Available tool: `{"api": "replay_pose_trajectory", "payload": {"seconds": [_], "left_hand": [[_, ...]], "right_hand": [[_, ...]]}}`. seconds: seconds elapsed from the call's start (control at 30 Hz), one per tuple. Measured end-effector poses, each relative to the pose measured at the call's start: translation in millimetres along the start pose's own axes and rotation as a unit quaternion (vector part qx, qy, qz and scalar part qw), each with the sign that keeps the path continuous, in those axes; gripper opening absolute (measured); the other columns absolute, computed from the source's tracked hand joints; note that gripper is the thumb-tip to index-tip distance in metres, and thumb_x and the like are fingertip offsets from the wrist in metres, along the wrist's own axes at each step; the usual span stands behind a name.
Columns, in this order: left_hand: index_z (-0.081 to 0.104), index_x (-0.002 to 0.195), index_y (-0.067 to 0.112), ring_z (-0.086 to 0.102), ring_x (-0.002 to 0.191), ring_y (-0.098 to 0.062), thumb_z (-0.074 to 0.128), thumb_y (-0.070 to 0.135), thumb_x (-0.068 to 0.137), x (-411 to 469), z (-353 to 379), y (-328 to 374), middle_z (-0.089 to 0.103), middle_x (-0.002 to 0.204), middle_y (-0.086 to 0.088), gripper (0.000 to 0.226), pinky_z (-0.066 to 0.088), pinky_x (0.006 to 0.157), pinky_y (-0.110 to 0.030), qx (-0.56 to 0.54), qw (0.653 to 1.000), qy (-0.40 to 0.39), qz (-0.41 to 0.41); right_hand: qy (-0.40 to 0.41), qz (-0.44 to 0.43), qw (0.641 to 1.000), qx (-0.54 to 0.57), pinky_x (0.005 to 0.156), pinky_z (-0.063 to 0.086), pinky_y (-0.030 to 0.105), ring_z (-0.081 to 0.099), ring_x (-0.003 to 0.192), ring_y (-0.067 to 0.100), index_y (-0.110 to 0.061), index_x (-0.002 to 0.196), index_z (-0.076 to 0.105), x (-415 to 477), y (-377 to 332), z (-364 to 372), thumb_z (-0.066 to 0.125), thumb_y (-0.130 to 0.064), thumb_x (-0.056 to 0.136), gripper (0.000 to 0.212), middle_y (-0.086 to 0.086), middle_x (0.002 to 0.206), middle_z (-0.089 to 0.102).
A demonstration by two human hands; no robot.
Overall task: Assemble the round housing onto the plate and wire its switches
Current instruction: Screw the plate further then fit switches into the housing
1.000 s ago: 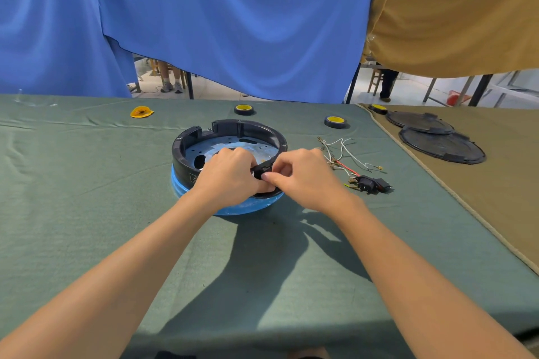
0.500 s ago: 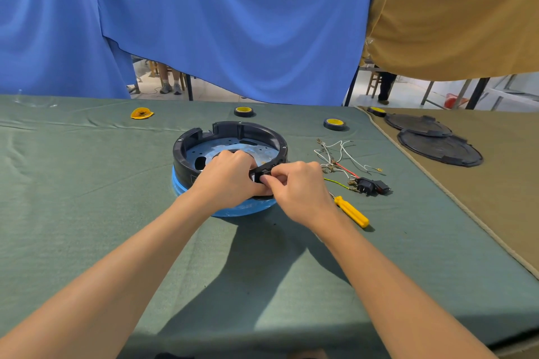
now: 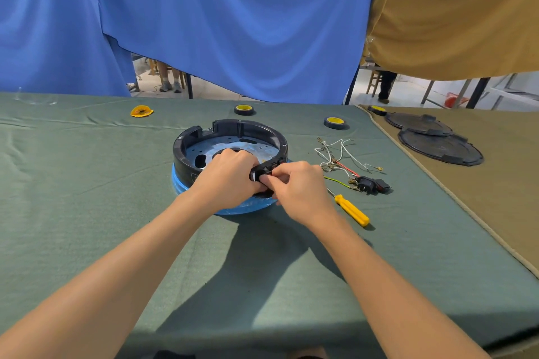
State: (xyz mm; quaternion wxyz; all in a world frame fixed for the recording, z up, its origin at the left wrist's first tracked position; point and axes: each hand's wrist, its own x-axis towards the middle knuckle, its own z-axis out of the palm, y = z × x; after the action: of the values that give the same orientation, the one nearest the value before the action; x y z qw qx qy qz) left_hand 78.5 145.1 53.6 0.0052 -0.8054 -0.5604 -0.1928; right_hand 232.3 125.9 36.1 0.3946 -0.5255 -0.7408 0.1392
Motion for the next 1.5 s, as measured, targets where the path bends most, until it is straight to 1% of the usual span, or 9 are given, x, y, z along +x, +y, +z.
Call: {"api": "replay_pose_trajectory", "payload": {"seconds": [0.1,0.17,0.3,0.53,0.9,1.07,1.23,1.33,1.5], "left_hand": [[0.062,0.084,0.013,0.057,0.073,-0.020,0.068,0.043,0.087,-1.8,1.6,-0.5,0.063,0.078,0.000,0.030,0.035,0.058,-0.030,0.019,1.000,0.013,0.010],[0.062,0.084,0.012,0.058,0.073,-0.021,0.068,0.044,0.087,-3.2,3.4,-0.4,0.063,0.078,-0.001,0.032,0.034,0.058,-0.030,0.028,0.999,0.022,0.006],[0.060,0.084,0.013,0.058,0.072,-0.022,0.064,0.043,0.088,-3.6,5.2,-0.3,0.063,0.078,-0.001,0.031,0.035,0.057,-0.029,0.031,0.999,0.031,0.009],[0.062,0.088,0.010,0.057,0.075,-0.025,0.063,0.038,0.088,-2.1,6.8,5.0,0.062,0.082,-0.005,0.027,0.042,0.059,-0.033,0.043,0.999,0.027,-0.010],[0.064,0.088,0.011,0.048,0.065,-0.016,0.064,0.037,0.090,-2.9,6.2,0.4,0.058,0.072,-0.001,0.026,0.031,0.052,-0.026,0.038,0.999,0.027,0.001],[0.060,0.084,0.012,0.044,0.059,-0.012,0.063,0.041,0.090,-3.4,5.8,-0.6,0.054,0.067,0.003,0.030,0.026,0.050,-0.023,0.052,0.998,0.038,0.013],[0.042,0.069,0.022,0.036,0.054,-0.007,0.065,0.042,0.091,-5.5,4.0,-5.4,0.043,0.060,0.009,0.037,0.022,0.051,-0.024,0.034,0.998,0.041,0.021],[0.051,0.078,0.018,0.036,0.055,-0.006,0.064,0.040,0.092,-5.8,6.4,-7.0,0.042,0.061,0.011,0.029,0.028,0.059,-0.026,0.028,0.998,0.048,0.028],[0.067,0.089,0.011,0.039,0.057,-0.009,0.066,0.035,0.091,-7.0,6.0,-12.5,0.048,0.064,0.010,0.024,0.029,0.062,-0.027,0.010,0.997,0.059,0.039]], "right_hand": [[0.029,-0.042,0.998,-0.021,0.076,0.050,0.037,0.063,0.069,0.024,-0.014,0.082,0.079,7.6,4.6,-16.4,0.068,-0.034,0.089,0.023,-0.003,0.062,0.066],[0.046,-0.096,0.993,-0.050,0.084,0.048,0.033,0.061,0.086,0.019,-0.016,0.100,0.077,14.6,8.2,-26.8,0.070,-0.029,0.088,0.019,-0.001,0.091,0.072],[-0.131,-0.162,0.972,-0.111,0.104,0.031,0.021,0.048,0.122,0.015,-0.019,0.127,0.064,32.8,9.9,-34.8,0.063,-0.024,0.093,0.034,-0.003,0.130,0.062],[-0.143,-0.181,0.971,-0.065,0.094,0.036,0.016,0.058,0.110,0.018,-0.011,0.114,0.072,34.0,12.0,-33.1,0.066,-0.014,0.091,0.024,0.003,0.118,0.070],[-0.038,-0.216,0.975,-0.034,0.105,0.043,0.039,0.070,0.091,0.022,-0.006,0.097,0.078,30.5,16.2,-18.9,0.074,-0.011,0.084,0.015,0.006,0.098,0.076],[-0.068,-0.222,0.971,-0.046,0.087,0.048,0.031,0.065,0.091,0.021,-0.010,0.099,0.078,34.7,15.1,-24.2,0.074,-0.014,0.085,0.015,0.003,0.100,0.075],[-0.108,-0.218,0.968,-0.068,0.088,0.039,0.017,0.059,0.100,0.018,-0.010,0.105,0.076,41.0,17.5,-27.0,0.070,-0.017,0.089,0.019,0.002,0.107,0.071],[-0.079,-0.209,0.973,-0.058,0.084,0.035,0.012,0.059,0.096,0.018,-0.009,0.102,0.077,37.5,18.7,-20.3,0.071,-0.015,0.088,0.017,0.005,0.101,0.070],[-0.038,-0.194,0.979,-0.043,0.082,0.045,0.029,0.061,0.088,0.022,-0.010,0.095,0.078,38.4,17.3,-11.5,0.074,-0.016,0.084,0.013,0.006,0.089,0.071]]}}
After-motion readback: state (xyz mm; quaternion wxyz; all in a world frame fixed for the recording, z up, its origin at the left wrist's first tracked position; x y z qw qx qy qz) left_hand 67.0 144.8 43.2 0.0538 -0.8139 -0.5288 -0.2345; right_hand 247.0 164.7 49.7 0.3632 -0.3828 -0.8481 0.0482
